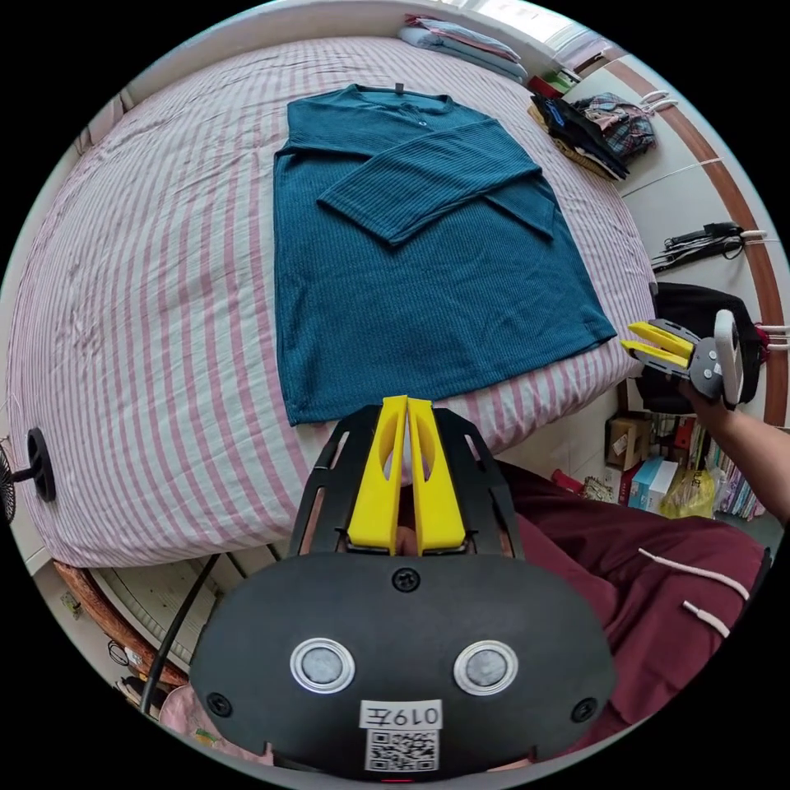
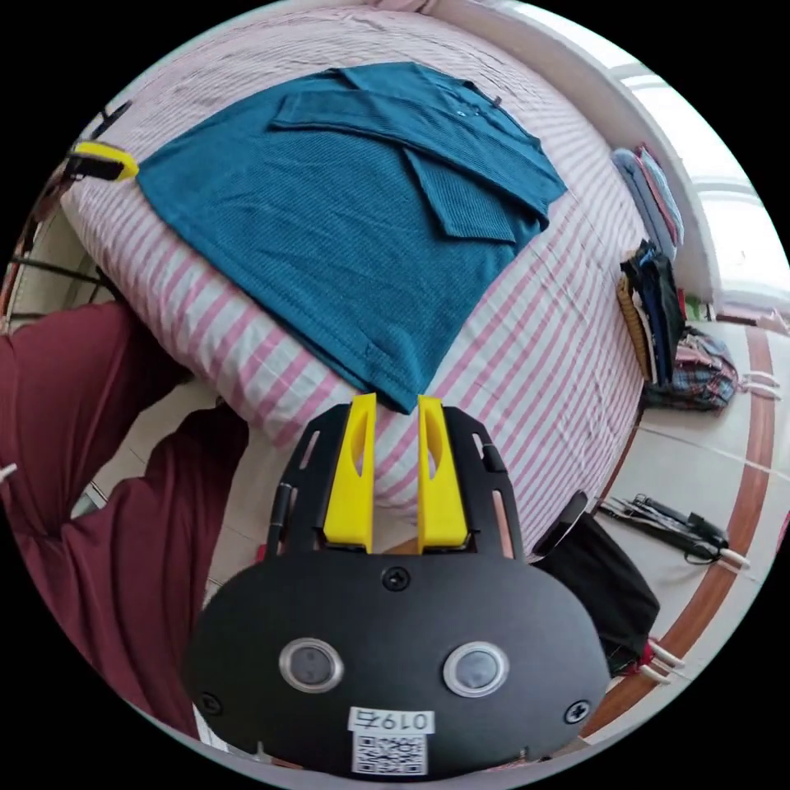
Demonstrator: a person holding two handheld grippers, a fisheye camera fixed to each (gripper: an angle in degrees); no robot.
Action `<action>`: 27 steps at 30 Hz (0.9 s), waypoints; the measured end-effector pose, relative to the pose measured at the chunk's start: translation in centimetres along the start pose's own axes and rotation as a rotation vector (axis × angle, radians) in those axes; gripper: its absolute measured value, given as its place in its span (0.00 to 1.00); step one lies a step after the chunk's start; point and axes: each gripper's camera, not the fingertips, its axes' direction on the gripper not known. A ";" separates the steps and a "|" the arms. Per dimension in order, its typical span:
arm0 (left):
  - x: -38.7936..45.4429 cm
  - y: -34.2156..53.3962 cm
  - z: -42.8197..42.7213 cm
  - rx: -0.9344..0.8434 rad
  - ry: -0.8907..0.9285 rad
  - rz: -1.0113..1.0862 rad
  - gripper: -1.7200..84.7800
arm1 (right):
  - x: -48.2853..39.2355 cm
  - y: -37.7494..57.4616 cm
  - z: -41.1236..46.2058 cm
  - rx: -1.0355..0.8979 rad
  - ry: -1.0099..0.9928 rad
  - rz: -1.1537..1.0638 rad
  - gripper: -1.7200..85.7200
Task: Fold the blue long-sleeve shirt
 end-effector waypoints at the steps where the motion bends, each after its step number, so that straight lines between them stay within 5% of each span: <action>1: -0.5 -0.1 0.2 0.003 0.021 -0.022 0.03 | -0.6 -0.1 0.3 0.006 0.026 -0.038 0.11; 6: -2.1 -0.7 1.2 0.012 0.047 -0.058 0.03 | -4.6 -1.3 3.8 0.009 0.187 -0.286 0.09; 27: -8.0 -5.4 4.3 0.058 0.151 -0.045 0.02 | -10.1 -1.5 16.0 0.025 0.290 -0.498 0.10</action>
